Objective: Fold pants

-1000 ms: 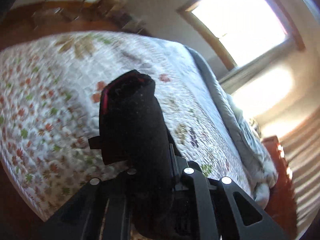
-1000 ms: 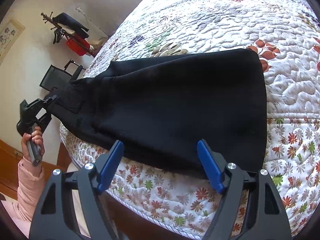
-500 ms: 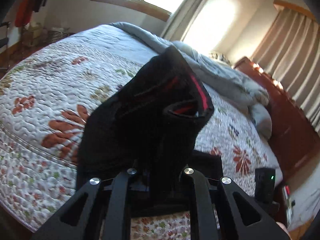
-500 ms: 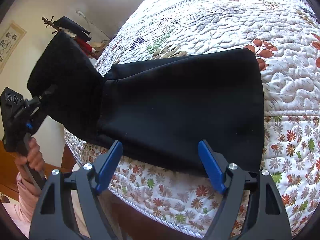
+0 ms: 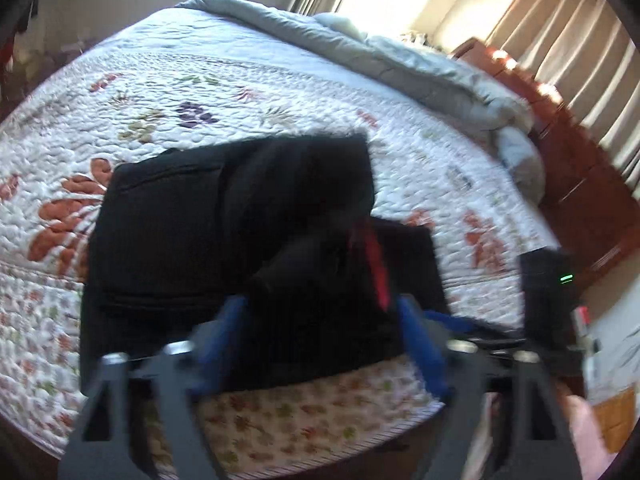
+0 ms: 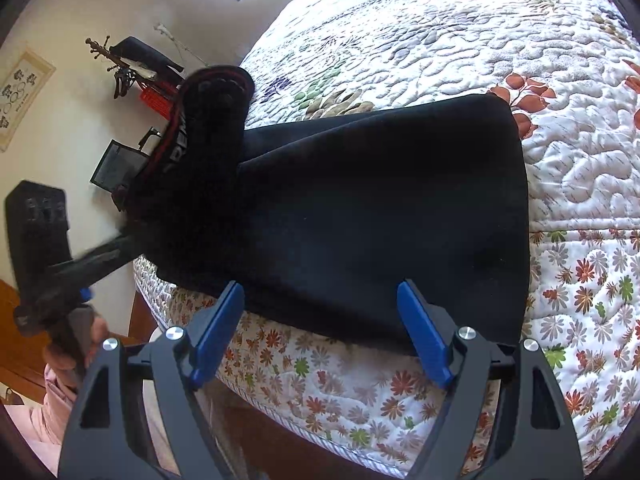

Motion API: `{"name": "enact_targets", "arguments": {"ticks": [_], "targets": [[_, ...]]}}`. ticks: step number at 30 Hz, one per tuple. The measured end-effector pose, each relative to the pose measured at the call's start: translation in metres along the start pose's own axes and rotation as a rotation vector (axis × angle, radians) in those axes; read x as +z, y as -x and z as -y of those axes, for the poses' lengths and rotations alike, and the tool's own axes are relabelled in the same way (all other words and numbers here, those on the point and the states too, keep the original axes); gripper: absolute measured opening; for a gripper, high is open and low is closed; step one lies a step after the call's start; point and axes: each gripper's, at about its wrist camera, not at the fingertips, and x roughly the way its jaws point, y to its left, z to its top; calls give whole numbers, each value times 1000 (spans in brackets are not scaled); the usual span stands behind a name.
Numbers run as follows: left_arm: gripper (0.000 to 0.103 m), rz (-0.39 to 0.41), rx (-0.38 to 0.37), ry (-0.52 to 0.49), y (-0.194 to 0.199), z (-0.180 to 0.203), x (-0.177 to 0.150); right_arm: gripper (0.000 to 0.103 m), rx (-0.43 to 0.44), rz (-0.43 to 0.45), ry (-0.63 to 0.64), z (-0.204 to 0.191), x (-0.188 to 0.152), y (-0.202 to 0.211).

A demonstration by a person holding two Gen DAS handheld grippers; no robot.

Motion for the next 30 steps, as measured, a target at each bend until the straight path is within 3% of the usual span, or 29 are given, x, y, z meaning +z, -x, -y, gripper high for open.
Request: {"name": "enact_targets", "arguments": {"ticks": [5,8,9,11,14,16,21,24,28,30], "targets": [[88,72,-25,22,38,-7,8,80,-14,-1,8,-4,0,0],[88,99,96,51,48,-30,17,80,-26,11,7,-11,2,6],[88,87,171,72,45,-43,19,81,-41,14,16,-13,3,8],[88,56,261,90,35,-58,18,82,-119,-7,33,-14,4,4],[87,-83,345,103,-3,-79,7,82,-152,-48,38,-10,4,-9],[89,-140,367,98,-23,-84,-2,82,-164,-56,34,-12,6,-10],[88,-99,350,144,-9,-89,1,82,-110,-45,43,-33,17,2],[89,-67,385,146,8,-91,6,86,-37,-47,72,-57,24,4],[89,-68,417,160,19,-98,7,85,-1,-90,99,-80,34,-15],[89,-71,433,166,21,-101,5,69,0,-116,135,-92,38,-27]]}}
